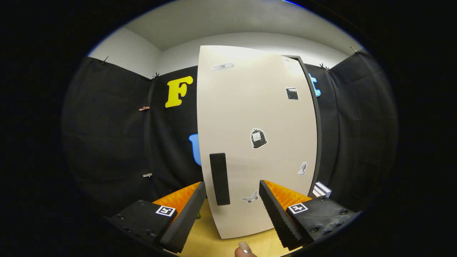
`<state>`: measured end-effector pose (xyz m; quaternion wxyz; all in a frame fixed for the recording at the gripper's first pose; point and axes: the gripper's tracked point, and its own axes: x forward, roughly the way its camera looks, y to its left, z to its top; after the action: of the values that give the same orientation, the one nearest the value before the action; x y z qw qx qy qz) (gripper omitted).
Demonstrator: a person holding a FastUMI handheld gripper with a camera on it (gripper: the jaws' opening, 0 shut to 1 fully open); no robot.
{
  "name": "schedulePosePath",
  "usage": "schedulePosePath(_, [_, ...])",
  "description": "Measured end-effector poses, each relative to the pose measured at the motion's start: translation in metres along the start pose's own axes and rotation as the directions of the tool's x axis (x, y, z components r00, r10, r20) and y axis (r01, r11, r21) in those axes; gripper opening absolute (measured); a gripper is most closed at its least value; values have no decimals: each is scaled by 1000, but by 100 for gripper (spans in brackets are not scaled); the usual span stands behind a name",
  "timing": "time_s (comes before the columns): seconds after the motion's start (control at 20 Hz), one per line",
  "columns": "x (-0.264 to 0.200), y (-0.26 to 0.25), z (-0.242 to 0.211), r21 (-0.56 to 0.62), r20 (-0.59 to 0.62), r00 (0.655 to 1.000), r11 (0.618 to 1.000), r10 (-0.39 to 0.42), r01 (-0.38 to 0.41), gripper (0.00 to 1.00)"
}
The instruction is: Open the shoe cabinet door, grab the shoes and put them into the shoe cabinet, then close the shoe cabinet door.
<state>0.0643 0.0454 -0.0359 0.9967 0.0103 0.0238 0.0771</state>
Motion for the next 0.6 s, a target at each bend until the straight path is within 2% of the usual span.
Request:
schedulePosePath(0.25, [6,5,2,-15,24,996,996,-88,89,98])
schedulePosePath(0.6, [8,14,5,-61,50,988,987,-148,151,98])
